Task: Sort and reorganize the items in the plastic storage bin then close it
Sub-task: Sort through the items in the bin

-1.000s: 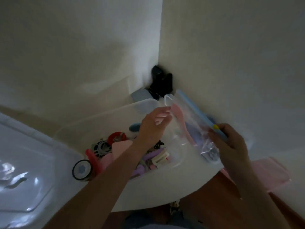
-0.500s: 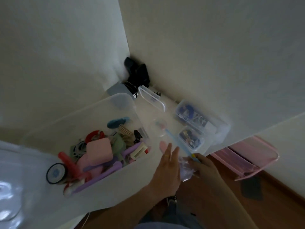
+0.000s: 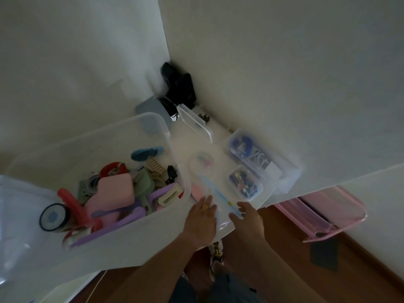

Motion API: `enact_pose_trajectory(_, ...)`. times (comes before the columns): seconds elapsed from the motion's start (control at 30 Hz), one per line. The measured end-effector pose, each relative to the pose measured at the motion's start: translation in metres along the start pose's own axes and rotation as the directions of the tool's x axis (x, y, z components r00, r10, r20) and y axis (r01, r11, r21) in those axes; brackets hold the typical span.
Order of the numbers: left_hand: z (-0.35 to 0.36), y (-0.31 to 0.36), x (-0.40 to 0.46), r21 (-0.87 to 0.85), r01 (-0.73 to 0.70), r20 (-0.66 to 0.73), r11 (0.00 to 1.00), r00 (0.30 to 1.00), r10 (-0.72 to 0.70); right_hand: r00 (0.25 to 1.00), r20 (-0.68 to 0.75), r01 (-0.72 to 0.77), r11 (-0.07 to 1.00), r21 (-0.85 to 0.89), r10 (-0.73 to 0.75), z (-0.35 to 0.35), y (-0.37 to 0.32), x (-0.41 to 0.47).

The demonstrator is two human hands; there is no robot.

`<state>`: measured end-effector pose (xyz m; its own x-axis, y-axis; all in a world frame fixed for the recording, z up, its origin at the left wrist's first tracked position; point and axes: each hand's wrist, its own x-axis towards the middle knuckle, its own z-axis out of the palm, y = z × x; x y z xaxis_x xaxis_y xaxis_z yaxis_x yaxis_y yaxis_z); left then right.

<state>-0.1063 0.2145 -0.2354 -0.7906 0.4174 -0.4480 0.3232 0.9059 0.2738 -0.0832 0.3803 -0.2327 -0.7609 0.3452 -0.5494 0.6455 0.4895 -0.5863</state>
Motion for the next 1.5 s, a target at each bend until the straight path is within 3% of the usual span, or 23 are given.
enact_pose_trajectory(0.13, -0.036, 0.012, -0.01, -0.161, -0.058, -0.107, 0.985, 0.993, 0.041, 0.979, -0.123, 0.163, 0.987, 0.013, -0.16, -0.024, -0.029, -0.014)
enact_pose_trajectory(0.3, -0.114, 0.005, -0.058, -0.512, -0.168, -0.422, 0.842, 0.903, -0.077, 0.879, -0.224, 0.461, 0.871, 0.169, -0.421, -0.053, -0.123, -0.047)
enact_pose_trajectory(0.37, -0.141, -0.014, -0.079, -0.57, -0.135, -0.483, 0.81, 0.853, -0.198, 0.833, -0.206, 0.55, 0.811, 0.201, -0.514, -0.054, -0.161, -0.063)
enact_pose_trajectory(0.47, -0.169, -0.056, -0.107, -0.52, 0.023, -0.55, 0.854, 0.756, -0.355, 0.768, -0.099, 0.636, 0.735, 0.235, -0.633, -0.038, -0.202, -0.075)
enact_pose_trajectory(0.53, -0.17, -0.097, -0.12, -0.438, 0.22, -0.475, 0.872, 0.766, -0.432, 0.756, 0.016, 0.635, 0.739, 0.223, -0.655, -0.017, -0.217, -0.072)
enact_pose_trajectory(0.6, -0.161, -0.142, -0.133, -0.41, 0.392, -0.366, 0.823, 0.756, -0.543, 0.741, 0.183, 0.627, 0.763, 0.158, -0.647, 0.007, -0.23, -0.065)
enact_pose_trajectory(0.67, -0.152, -0.179, -0.143, -0.424, 0.489, -0.274, 0.762, 0.733, -0.623, 0.695, 0.356, 0.651, 0.757, 0.058, -0.624, 0.036, -0.243, -0.055)
enact_pose_trajectory(0.73, -0.147, -0.206, -0.146, -0.406, 0.518, -0.196, 0.753, 0.756, -0.625, 0.632, 0.523, 0.701, 0.709, -0.073, -0.571, 0.079, -0.258, -0.043)
enact_pose_trajectory(0.8, -0.144, -0.226, -0.143, -0.375, 0.511, -0.14, 0.774, 0.794, -0.592, 0.532, 0.646, 0.809, 0.554, -0.197, -0.548, 0.126, -0.271, -0.032)
enact_pose_trajectory(0.87, -0.138, -0.242, -0.137, -0.409, 0.48, -0.107, 0.776, 0.819, -0.563, 0.438, 0.731, 0.896, 0.324, -0.305, -0.523, 0.169, -0.275, -0.022)
enact_pose_trajectory(0.93, -0.131, -0.253, -0.135, -0.476, 0.455, -0.097, 0.752, 0.823, -0.559, 0.417, 0.753, 0.908, 0.194, -0.372, -0.509, 0.195, -0.271, -0.014)
enact_pose_trajectory(1.0, -0.126, -0.262, -0.135, -0.507, 0.431, -0.1, 0.747, 0.831, -0.547, 0.4, 0.7, 0.899, 0.106, -0.425, -0.592, 0.207, -0.267, -0.013)
enact_pose_trajectory(1.07, -0.123, -0.268, -0.136, -0.527, 0.408, -0.101, 0.746, 0.841, -0.532, 0.411, 0.661, 0.897, 0.152, -0.414, -0.628, 0.214, -0.268, -0.01)
enact_pose_trajectory(1.13, -0.119, -0.275, -0.137, -0.602, 0.374, -0.096, 0.705, 0.843, -0.529, 0.471, 0.633, 0.882, 0.351, -0.316, -0.614, 0.209, -0.278, -0.012)
enact_pose_trajectory(1.2, -0.123, -0.272, -0.14, -0.755, 0.306, -0.071, 0.58, 0.841, -0.537, 0.55, 0.565, 0.809, 0.56, -0.178, -0.615, 0.192, -0.286, -0.014)
enact_pose_trajectory(1.23, -0.124, -0.27, -0.141, -0.844, 0.243, -0.064, 0.477, 0.839, -0.54, 0.557, 0.554, 0.787, 0.607, -0.113, -0.618, 0.182, -0.292, -0.017)
enact_pose_trajectory(1.3, -0.127, -0.265, -0.138, -0.961, 0.078, -0.079, 0.267, 0.844, -0.53, 0.534, 0.565, 0.778, 0.627, -0.037, -0.629, 0.162, -0.297, -0.027)
enact_pose_trajectory(1.37, -0.133, -0.26, -0.133, -0.992, -0.007, -0.076, 0.128, 0.836, -0.543, 0.497, 0.557, 0.785, 0.618, 0.037, -0.665, 0.143, -0.3, -0.041)
enact_pose_trajectory(1.43, -0.14, -0.257, -0.13, -0.998, -0.013, -0.044, 0.061, 0.837, -0.546, 0.451, 0.558, 0.785, 0.607, 0.123, -0.697, 0.131, -0.299, -0.05)
enact_pose_trajectory(1.5, -0.141, -0.256, -0.132, -0.997, -0.045, -0.072, 0.061, 0.829, -0.554, 0.467, 0.572, 0.672, 0.691, 0.267, -0.675, 0.123, -0.292, -0.053)
